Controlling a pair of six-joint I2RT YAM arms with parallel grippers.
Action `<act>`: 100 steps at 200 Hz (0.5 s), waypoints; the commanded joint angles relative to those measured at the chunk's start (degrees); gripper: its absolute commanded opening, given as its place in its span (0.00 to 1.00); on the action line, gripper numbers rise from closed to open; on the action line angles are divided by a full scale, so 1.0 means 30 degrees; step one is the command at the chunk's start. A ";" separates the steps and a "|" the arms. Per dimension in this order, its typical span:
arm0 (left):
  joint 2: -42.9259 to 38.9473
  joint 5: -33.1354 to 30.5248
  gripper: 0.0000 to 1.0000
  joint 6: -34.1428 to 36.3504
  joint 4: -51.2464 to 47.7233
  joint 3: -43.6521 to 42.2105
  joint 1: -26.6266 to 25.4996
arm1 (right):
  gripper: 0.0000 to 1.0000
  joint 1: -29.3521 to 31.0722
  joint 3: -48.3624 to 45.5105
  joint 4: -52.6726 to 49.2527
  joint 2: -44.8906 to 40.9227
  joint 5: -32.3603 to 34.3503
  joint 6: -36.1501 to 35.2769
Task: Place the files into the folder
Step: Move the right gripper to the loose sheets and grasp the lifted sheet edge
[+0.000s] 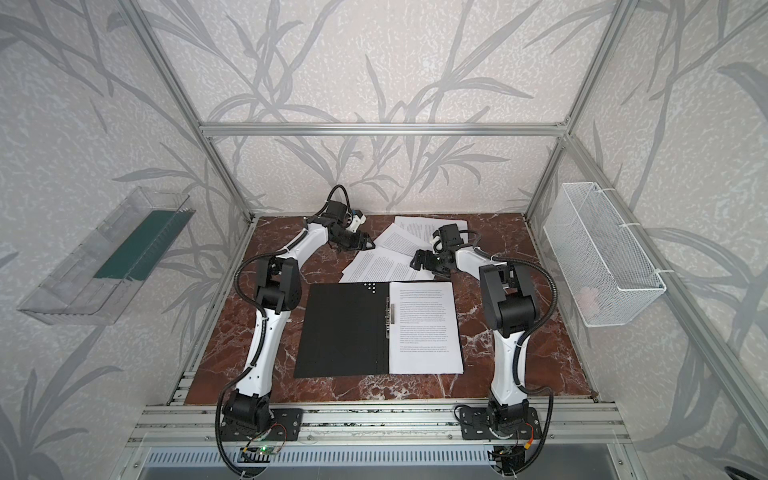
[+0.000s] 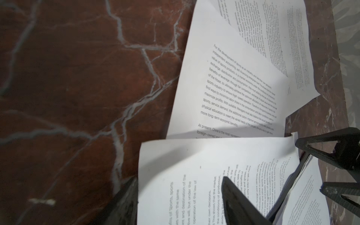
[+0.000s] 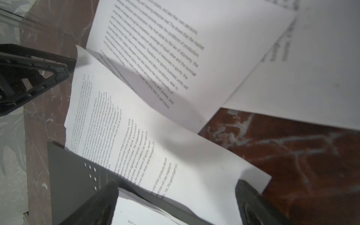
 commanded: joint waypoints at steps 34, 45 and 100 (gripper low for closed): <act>0.0491 0.2006 0.64 0.1176 -0.2430 0.0906 0.1267 | 0.93 0.0569 0.0981 -0.0483 0.1693 -0.1507 0.0391; 0.0351 0.2236 0.62 0.1625 -0.2529 0.0826 0.1353 | 0.93 0.0569 0.1041 -0.0454 0.1717 -0.1505 0.0422; -0.0496 0.5405 0.61 0.3772 -0.1243 -0.0604 0.1636 | 0.93 0.0569 0.1246 -0.0488 0.1966 -0.1942 0.0170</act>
